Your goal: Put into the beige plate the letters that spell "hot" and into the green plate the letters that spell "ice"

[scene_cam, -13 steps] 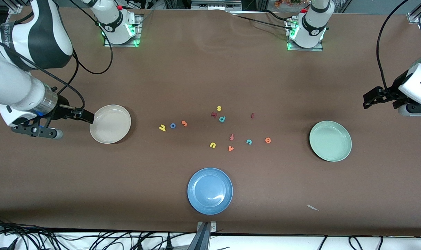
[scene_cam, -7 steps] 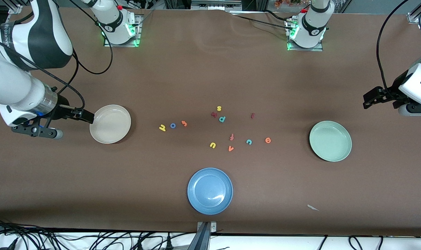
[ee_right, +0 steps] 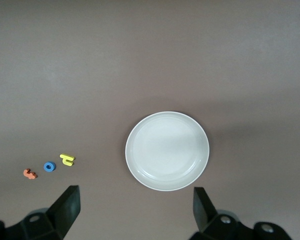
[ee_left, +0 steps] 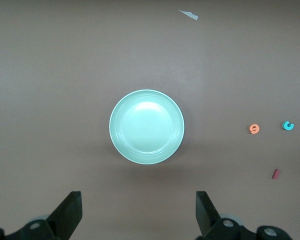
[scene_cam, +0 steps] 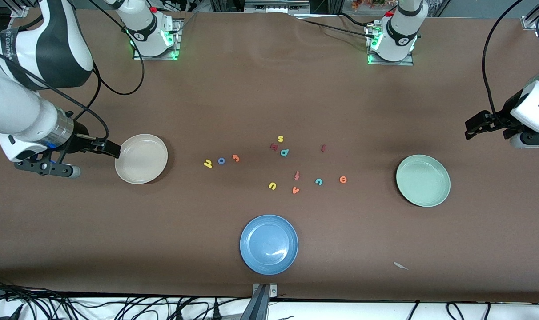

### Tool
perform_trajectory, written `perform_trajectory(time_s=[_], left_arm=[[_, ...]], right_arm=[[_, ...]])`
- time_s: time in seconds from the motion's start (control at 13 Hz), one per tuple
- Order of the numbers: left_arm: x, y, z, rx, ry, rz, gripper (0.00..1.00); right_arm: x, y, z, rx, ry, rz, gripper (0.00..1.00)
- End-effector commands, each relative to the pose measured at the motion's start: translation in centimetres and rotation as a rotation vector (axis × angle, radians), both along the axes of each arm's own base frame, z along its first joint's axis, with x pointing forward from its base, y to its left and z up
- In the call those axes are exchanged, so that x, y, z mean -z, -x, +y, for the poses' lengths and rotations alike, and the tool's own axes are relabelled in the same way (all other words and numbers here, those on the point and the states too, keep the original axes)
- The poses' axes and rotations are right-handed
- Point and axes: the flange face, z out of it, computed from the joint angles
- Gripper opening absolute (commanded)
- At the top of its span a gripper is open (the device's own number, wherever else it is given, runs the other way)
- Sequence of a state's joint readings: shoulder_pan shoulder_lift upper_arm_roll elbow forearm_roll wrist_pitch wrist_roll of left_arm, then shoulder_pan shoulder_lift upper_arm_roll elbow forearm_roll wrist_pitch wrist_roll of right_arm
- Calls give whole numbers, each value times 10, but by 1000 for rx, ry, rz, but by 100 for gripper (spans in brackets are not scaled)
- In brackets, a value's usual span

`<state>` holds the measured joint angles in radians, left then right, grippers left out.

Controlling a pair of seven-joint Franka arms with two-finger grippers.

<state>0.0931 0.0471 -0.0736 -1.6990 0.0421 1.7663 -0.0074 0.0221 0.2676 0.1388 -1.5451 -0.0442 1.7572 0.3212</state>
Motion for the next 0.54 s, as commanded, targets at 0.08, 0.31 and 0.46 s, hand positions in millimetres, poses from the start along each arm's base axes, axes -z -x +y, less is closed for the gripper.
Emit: perform_trajectory(time_s=[0.08,0.31,0.46], left_arm=[[-6,5,1,19,9,-17,100],[-6,5,0,21,9,-17,100],[-6,5,0,22,9,-16,100]], right_arm=[[-10,5,14,-5,-7,-4,100],[-9,6,14,-5,-7,-3,100],[-8,5,13,-2,-6,-1,100]])
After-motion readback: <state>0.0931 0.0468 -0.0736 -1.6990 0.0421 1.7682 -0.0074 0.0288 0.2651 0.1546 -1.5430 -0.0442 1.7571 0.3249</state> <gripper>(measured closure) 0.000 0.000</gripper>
